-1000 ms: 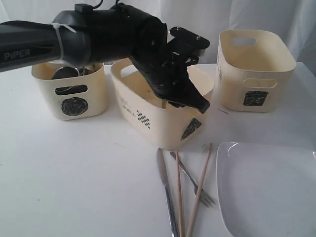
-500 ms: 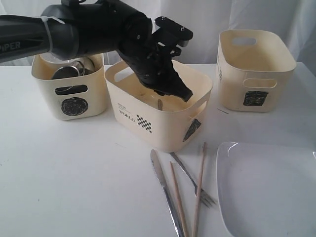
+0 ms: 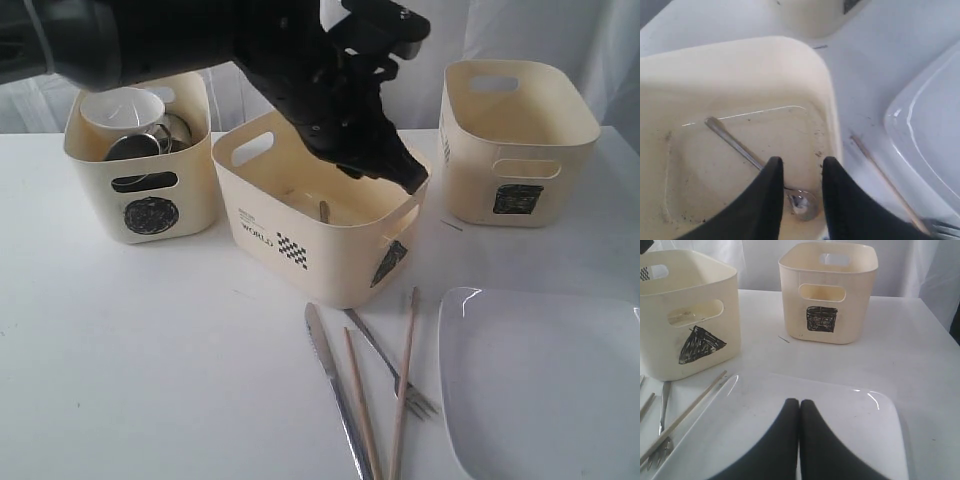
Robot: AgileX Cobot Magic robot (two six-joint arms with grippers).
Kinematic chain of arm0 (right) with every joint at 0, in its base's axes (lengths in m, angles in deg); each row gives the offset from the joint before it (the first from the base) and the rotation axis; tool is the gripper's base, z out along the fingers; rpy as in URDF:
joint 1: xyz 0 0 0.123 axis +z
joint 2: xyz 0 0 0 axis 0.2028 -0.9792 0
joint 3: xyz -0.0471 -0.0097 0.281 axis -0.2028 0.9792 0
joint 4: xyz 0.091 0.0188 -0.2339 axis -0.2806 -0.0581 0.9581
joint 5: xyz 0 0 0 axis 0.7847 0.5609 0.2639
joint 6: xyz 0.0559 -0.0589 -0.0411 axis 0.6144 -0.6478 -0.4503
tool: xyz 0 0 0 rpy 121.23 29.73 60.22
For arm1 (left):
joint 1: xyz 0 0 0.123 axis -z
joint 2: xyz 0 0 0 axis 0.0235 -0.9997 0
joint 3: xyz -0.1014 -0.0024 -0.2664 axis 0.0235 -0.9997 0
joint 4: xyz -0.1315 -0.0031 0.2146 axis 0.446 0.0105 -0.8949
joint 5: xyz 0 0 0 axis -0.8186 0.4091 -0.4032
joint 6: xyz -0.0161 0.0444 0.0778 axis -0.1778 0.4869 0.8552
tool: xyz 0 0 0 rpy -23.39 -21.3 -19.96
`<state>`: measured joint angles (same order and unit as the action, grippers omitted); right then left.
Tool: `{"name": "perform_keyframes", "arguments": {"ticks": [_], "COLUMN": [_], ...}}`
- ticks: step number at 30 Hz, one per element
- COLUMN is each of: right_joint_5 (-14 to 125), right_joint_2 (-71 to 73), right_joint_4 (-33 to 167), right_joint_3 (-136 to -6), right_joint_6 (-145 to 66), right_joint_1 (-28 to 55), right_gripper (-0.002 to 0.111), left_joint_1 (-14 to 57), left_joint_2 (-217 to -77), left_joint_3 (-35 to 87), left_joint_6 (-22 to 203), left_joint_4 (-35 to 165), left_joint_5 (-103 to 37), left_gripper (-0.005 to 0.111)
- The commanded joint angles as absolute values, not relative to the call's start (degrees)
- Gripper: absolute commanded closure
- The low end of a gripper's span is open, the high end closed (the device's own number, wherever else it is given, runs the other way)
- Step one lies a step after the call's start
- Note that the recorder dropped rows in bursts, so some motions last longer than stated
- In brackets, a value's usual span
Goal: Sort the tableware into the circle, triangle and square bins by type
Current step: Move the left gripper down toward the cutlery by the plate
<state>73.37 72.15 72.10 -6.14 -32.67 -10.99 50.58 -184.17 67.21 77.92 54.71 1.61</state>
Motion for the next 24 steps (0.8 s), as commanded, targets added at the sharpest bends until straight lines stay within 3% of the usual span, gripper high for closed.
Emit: {"name": "perform_keyframes", "arguments": {"ticks": [1, 12, 24], "right_joint_5": [72.59, 72.59, 72.59], "right_joint_2": [72.51, 72.51, 72.51], "right_joint_4": [72.4, 72.4, 72.4], "right_joint_3": [-5.84, -5.84, -5.84], "right_joint_6": [-32.85, -32.85, -32.85], "right_joint_1": [-10.58, -10.58, -10.58], "right_gripper": [0.108, 0.108, 0.108], "left_joint_1": [54.98, 64.49, 66.05], "left_joint_2": [-182.61, -181.79, -181.52], "left_joint_3": [67.46, 67.13, 62.55], "left_joint_6": [78.22, 72.11, 67.93], "left_joint_4": [55.63, 56.91, 56.04], "left_joint_5": [7.18, 16.0, 20.71], "left_gripper": [0.073, 0.073, 0.073]}}
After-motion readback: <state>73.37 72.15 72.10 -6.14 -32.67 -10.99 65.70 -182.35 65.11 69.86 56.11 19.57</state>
